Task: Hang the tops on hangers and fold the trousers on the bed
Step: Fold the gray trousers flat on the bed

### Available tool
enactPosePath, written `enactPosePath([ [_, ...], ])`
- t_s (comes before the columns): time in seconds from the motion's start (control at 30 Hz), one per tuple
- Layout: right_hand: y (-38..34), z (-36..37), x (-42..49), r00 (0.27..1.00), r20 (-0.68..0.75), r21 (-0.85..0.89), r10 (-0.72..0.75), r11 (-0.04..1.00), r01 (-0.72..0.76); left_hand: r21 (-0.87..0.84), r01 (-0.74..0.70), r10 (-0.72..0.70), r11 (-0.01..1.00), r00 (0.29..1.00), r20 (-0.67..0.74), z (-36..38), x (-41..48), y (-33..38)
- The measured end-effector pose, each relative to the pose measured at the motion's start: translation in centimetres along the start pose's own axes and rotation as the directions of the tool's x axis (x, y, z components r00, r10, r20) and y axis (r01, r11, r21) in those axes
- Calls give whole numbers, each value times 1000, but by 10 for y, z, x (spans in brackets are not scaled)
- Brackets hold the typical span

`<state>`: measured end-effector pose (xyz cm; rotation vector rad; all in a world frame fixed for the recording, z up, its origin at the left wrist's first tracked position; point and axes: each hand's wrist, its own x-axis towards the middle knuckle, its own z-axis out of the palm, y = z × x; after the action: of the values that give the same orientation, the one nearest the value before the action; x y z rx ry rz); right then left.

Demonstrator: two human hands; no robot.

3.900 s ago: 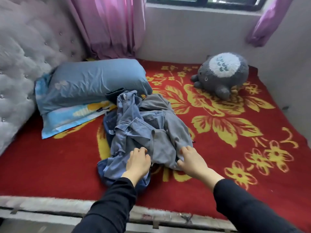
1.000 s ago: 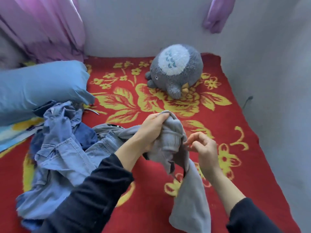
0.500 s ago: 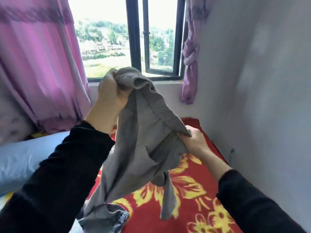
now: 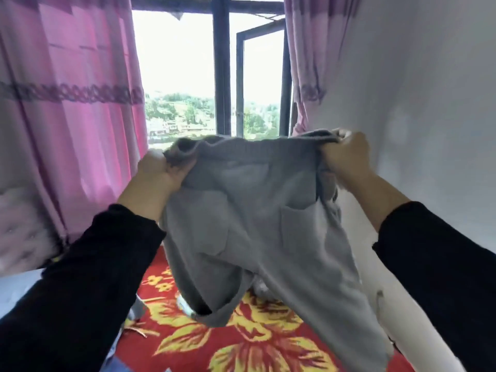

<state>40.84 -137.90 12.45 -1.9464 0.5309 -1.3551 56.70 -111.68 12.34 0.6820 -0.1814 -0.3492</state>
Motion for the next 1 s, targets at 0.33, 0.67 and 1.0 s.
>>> enactPosePath([
  [0.33,-11,-12,-5,920,-391,156,-29,983,98,27,-51,46,998,989,141,13,5,1],
  [0.67,97,56,27,954,26,-165,298,943,-290,603,361,-334,711,928,-163,-32,84,-64],
  [1.0,85,83,82,997,-70,93,45,995,-39,240,0,-65,971,963,262,-2,136,-67],
])
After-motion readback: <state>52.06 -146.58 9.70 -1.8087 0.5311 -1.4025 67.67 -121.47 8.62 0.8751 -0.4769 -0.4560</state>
